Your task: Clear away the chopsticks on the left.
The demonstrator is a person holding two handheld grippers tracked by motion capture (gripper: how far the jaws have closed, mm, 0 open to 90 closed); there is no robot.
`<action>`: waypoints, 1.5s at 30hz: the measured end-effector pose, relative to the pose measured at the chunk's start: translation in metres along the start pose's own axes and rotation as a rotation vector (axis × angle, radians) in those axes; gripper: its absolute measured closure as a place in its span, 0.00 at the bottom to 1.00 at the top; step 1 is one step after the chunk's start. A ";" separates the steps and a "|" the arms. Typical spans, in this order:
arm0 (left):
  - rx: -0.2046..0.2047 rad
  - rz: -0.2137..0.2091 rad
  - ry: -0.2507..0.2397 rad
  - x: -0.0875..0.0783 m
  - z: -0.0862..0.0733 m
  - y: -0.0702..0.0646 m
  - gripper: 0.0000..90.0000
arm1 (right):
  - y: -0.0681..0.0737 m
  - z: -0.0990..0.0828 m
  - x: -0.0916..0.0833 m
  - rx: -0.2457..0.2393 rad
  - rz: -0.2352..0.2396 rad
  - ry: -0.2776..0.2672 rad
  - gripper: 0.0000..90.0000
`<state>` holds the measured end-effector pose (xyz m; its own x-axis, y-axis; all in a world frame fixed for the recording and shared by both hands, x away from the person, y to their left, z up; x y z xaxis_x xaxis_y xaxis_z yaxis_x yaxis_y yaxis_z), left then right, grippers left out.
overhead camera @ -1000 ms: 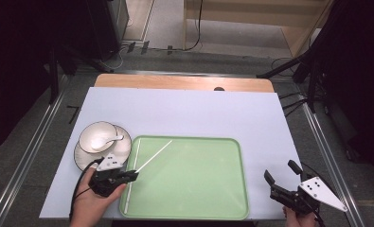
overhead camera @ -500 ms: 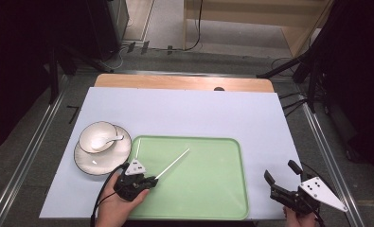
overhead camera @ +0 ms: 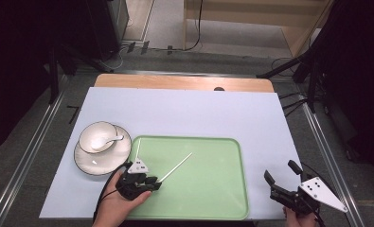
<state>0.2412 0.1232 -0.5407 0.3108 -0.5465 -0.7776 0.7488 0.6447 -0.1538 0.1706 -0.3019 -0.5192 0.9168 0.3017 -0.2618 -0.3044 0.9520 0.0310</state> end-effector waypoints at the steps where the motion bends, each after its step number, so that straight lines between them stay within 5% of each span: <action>1: 0.008 -0.007 -0.010 0.001 0.005 -0.001 0.80 | 0.000 0.000 0.000 0.001 -0.001 -0.001 0.14; 6: 0.053 0.004 -0.053 0.015 0.029 -0.012 1.00 | -0.001 0.000 0.000 0.003 -0.004 -0.001 0.14; 15: 0.066 0.012 -0.030 0.052 0.049 -0.020 1.00 | -0.001 -0.001 0.000 0.002 -0.002 -0.002 0.14; 23: -0.031 0.101 -0.058 0.049 0.047 0.002 1.00 | 0.000 -0.002 0.001 0.001 0.003 0.005 0.14; 30: -0.125 0.218 -0.083 0.035 0.038 0.030 1.00 | 0.002 -0.002 0.003 -0.002 0.004 0.008 0.14; 45: -0.228 0.339 -0.087 0.020 0.030 0.057 1.00 | 0.001 -0.003 0.004 0.001 0.003 0.011 0.14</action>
<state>0.3071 0.1330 -0.5465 0.5734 -0.3198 -0.7543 0.4499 0.8923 -0.0364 0.1731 -0.2999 -0.5228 0.9130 0.3043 -0.2719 -0.3072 0.9511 0.0327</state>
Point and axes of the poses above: each handheld gripper's, and its own axes: x roughly forward along the jaws, z roughly out of its top, y roughly to its left, the point moved 4 cm from there along x, roughly forward along the jaws, and after that the axes turned 3 degrees about z, right-handed, at the moved point
